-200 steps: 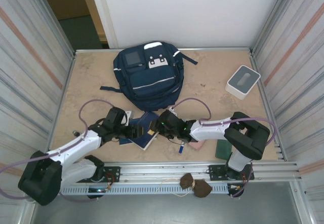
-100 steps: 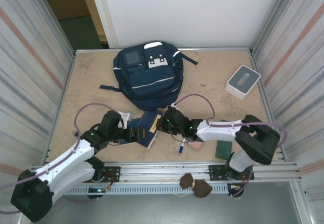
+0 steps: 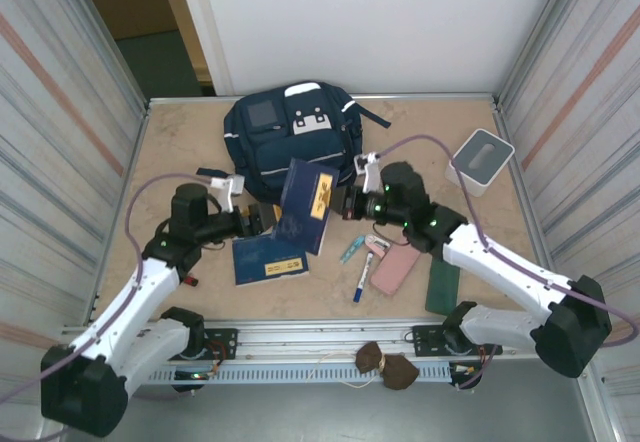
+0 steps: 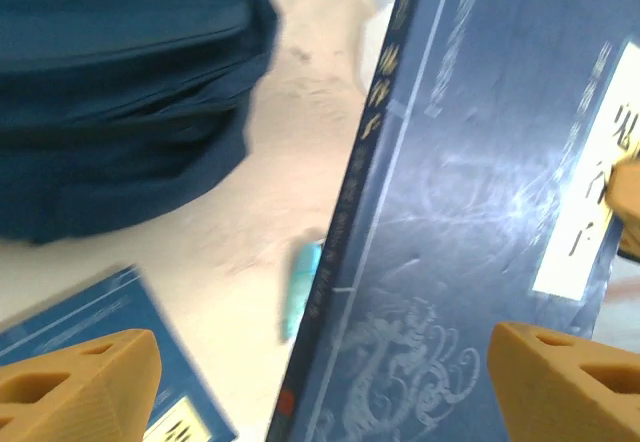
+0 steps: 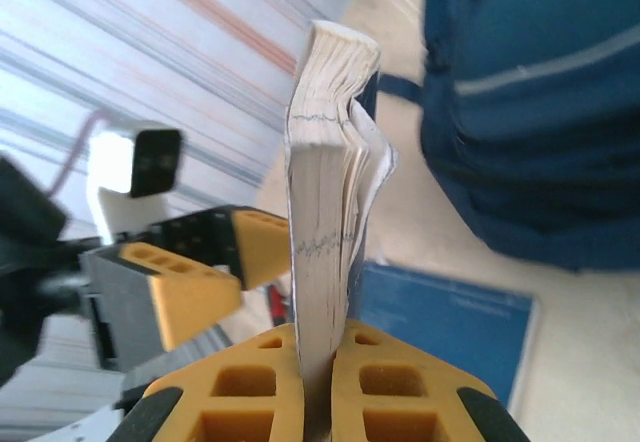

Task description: Pack the student bag

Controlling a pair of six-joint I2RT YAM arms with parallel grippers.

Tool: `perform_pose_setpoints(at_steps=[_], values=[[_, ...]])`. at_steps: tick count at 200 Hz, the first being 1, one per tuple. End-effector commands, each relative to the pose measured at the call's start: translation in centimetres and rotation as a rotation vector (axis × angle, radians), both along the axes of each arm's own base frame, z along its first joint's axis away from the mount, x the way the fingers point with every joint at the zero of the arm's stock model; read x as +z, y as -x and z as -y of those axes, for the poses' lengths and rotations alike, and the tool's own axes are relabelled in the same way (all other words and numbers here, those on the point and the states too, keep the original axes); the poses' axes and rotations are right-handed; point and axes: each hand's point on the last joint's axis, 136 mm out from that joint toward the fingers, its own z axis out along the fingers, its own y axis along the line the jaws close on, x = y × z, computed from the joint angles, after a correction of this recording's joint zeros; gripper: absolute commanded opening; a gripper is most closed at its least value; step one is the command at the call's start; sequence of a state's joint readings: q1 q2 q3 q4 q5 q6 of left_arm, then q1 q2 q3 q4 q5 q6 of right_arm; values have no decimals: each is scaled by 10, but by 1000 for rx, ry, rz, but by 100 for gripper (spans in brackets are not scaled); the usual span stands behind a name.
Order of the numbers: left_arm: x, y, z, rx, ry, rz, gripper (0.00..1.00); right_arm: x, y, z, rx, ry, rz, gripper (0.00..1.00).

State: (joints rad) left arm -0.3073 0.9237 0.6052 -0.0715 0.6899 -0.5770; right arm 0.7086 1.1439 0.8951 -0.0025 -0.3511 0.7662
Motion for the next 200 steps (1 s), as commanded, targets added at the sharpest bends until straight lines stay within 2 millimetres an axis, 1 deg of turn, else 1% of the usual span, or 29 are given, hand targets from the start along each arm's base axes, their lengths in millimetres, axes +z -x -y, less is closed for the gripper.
perform_pose_setpoints(at_steps=[1,16,36,46,66,80,87,94,104,114,129,133,138,148,161,180,200], values=[[47,0,23,-175,120,109,85,47,15,-6,193,-78,97,0],[56,-4,31,-223,166,114,78,58,10,-3,229,-104,96,0],[63,-8,37,-252,205,128,59,61,1,2,249,-112,93,0],[65,-11,38,-251,209,139,49,58,-5,4,255,-108,84,0],[71,-17,39,-240,213,151,23,45,-22,12,232,-87,32,0],[78,-21,39,-229,226,158,11,34,-36,20,186,-72,-26,0],[82,-23,39,-218,235,162,7,30,-41,24,162,-73,-49,6],[86,-25,39,-206,248,162,4,28,-44,26,147,-80,-52,14],[93,-28,39,-191,277,162,0,27,-46,25,138,-100,-40,29],[100,-31,39,-179,312,160,0,24,-47,24,127,-126,-37,42],[105,-36,39,-151,356,149,0,22,-47,20,125,-167,-28,58],[107,-38,39,-142,367,148,0,21,-48,19,122,-174,-29,65],[109,-39,39,-136,379,147,0,20,-48,18,118,-180,-26,69],[113,-41,41,-133,398,147,0,18,-49,16,108,-191,-19,75],[118,-43,44,-138,414,149,0,15,-50,11,114,-198,-6,80],[120,-48,48,-145,430,143,0,10,-53,3,144,-216,-7,84],[118,-57,51,-141,450,126,0,19,-55,-5,192,-289,5,86]])
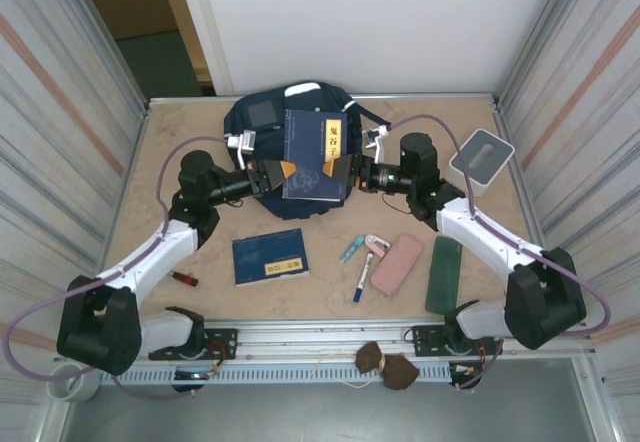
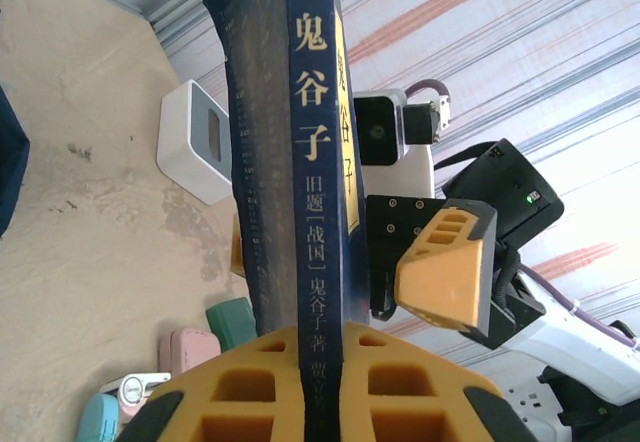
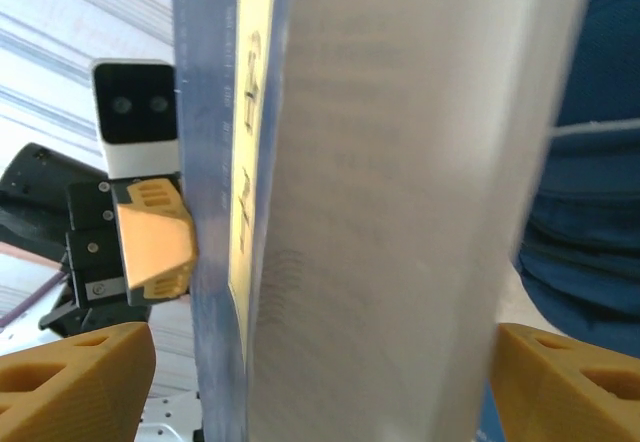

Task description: Pack the student bag

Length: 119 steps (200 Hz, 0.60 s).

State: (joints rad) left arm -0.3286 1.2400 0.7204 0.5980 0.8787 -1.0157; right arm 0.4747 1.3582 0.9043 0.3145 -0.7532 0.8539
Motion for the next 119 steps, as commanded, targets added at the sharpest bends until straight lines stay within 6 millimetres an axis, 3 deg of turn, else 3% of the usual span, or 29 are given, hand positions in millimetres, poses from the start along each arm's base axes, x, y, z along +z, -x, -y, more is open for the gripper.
perform_pose_setpoints(at_steps=[1,16,44,68,84,105,119], values=[[36,-8,3,0,81,84,0,20,-2,-11,54,-111,52,86],[31,-17,5,7,81,61,0,28,-5,-13,76,-162,62,78],[11,-36,5,59,42,21,1,27,-28,4,1,-203,19,32],[-29,-56,-2,141,-172,16,41,6,-50,32,-98,-162,-47,0],[-58,-69,-14,203,-404,54,56,-5,-58,53,-145,-121,-72,0],[-86,-90,-32,267,-727,155,63,-24,-67,92,-262,-14,-111,0],[-104,-103,-31,227,-902,273,65,-32,-70,115,-332,65,-125,0]])
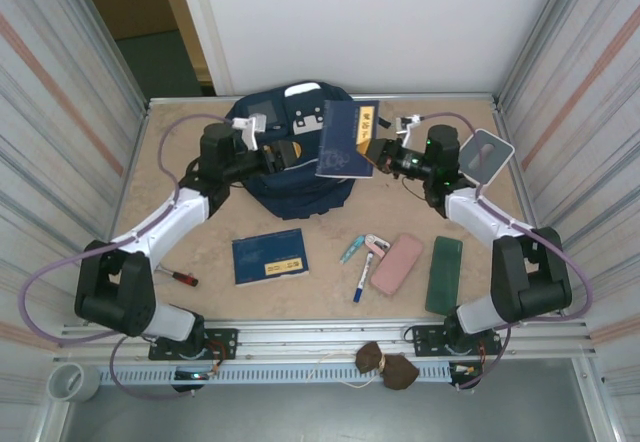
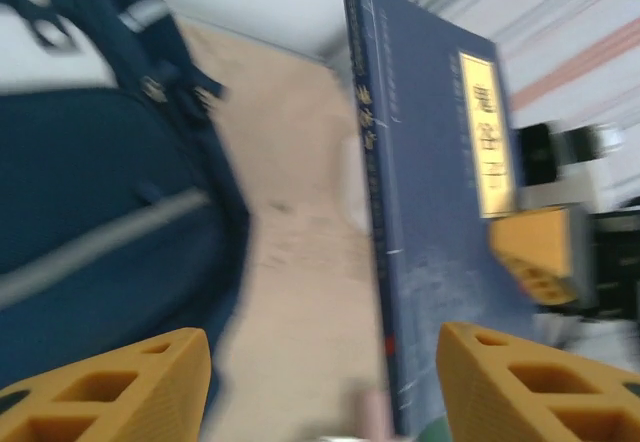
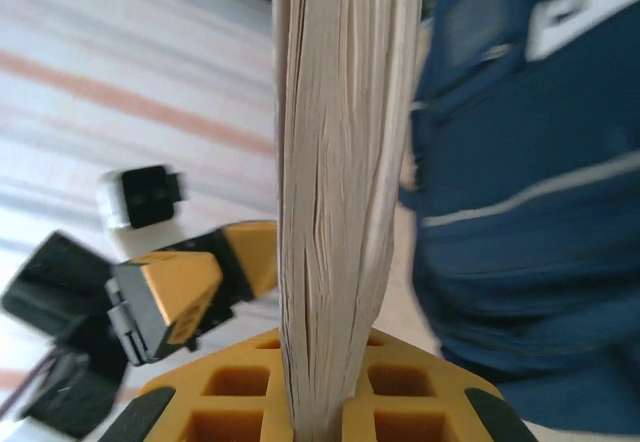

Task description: Pack the student bag

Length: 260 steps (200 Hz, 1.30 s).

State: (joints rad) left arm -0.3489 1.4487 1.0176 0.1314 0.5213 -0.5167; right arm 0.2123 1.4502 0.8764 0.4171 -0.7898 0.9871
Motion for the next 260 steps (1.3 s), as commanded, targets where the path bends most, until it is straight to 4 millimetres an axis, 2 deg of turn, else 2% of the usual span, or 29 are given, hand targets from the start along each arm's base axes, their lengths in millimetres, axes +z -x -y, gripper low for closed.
perform_pose_setpoints(at_steps=[1,25,53,82,136,160,179,182,204,221,258,260], values=[[-57,-16,-21,-24,-499,109,65,-5,4,34,-79,132,-10,0],[-93,-34,-16,-188,-746,143,66,-12,4,55,-120,193,-40,0],[-115,-47,5,-380,-885,199,68,-22,4,62,-123,194,-74,0],[-135,-41,23,-567,-910,214,70,-34,5,66,-118,193,-105,0],[-154,-50,39,-653,-916,201,74,-50,3,69,-90,184,-151,0],[-155,-42,41,-691,-898,191,76,-54,0,72,-85,178,-172,0],[-156,-48,37,-687,-951,217,76,-59,-2,74,-80,174,-192,0],[-168,-48,36,-697,-967,197,76,-59,-2,74,-79,172,-194,0],[-178,-61,27,-672,-1048,197,68,-61,-2,74,-65,161,-214,0],[-175,-67,28,-658,-1063,219,54,-61,2,73,-55,159,-224,0],[-137,-74,38,-609,-1010,292,11,-51,27,74,-35,202,-233,0],[-124,-75,39,-591,-1002,312,10,-50,29,74,-32,206,-230,0]])
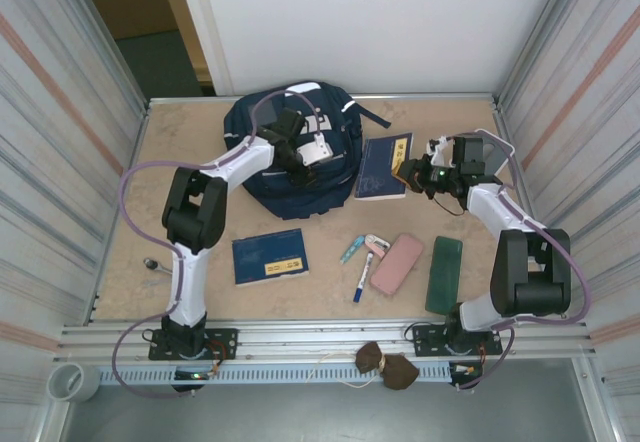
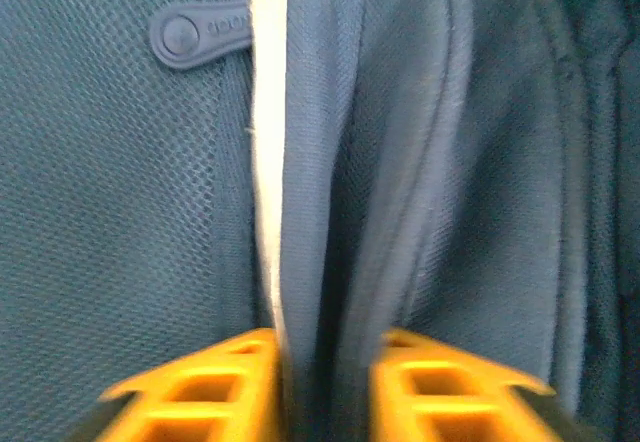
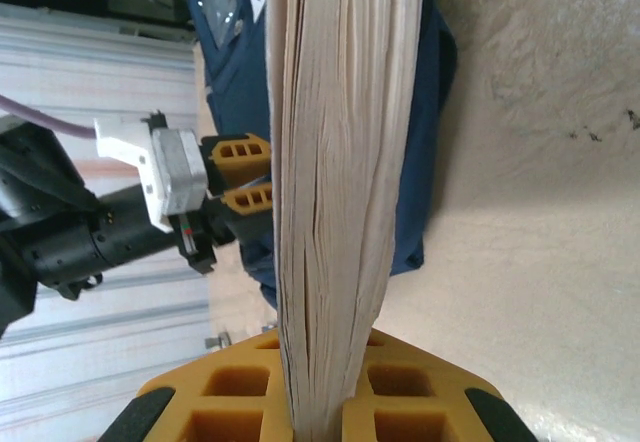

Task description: Pack the student bag

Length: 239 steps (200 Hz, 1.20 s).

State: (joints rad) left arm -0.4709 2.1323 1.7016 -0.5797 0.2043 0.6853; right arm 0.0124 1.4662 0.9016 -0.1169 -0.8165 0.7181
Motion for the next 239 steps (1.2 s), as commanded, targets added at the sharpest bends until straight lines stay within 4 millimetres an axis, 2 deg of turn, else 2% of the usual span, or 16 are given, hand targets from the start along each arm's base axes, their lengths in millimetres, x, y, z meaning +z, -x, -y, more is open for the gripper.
perform_pose_setpoints(at_steps=[1,30,52,74,95,119,135,163,195,202,211,219,227,239], values=[[50,-15,4,19,55,102,9,34,17,-3,63,15,74,0],[121,-15,13,97,256,139,0,30,47,-11,120,34,51,0],[163,-12,14,134,424,118,0,27,57,-37,175,-30,32,0],[201,-14,8,156,569,88,0,28,52,-62,182,-46,38,0],[229,-15,6,143,678,48,0,33,34,-79,143,-51,52,0],[241,-12,6,107,706,36,0,37,3,-99,86,-51,69,0],[246,-14,2,96,725,38,0,31,-21,-115,39,-45,60,0],[254,-19,-7,87,766,27,0,29,-76,-147,-49,-98,107,0],[256,-19,-8,65,797,9,0,10,-141,-187,-164,-68,147,0],[257,-19,-8,64,802,8,0,8,-155,-197,-176,-74,159,5],[257,-21,-10,73,811,4,0,3,-167,-210,-174,-73,163,20],[258,-24,-12,88,825,-2,0,-1,-172,-218,-159,-62,158,29],[260,-27,-14,101,847,-9,0,-5,-170,-222,-137,-41,149,39],[260,-32,-18,125,878,-23,0,-7,-156,-216,-124,10,161,52]])
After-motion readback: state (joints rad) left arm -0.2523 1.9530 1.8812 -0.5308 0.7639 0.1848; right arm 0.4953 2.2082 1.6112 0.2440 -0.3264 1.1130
